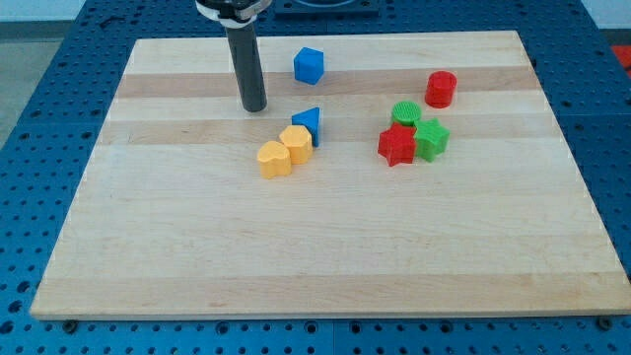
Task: Slide the blue cube down a bit
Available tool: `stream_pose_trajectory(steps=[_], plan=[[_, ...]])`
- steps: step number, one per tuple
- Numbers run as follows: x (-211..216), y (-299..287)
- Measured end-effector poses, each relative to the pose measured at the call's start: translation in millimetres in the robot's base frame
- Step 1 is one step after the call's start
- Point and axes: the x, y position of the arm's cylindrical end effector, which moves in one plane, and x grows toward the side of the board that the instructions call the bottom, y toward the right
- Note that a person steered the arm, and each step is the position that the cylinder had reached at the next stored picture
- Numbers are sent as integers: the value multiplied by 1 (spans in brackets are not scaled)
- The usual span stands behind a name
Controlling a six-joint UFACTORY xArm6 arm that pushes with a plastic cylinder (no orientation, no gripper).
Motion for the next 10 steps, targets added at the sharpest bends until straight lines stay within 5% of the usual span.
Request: stream_pose_trajectory(steps=[3, 4, 6, 10], plan=[[-5, 2], [-93, 18], [-124, 20], [-100, 91]])
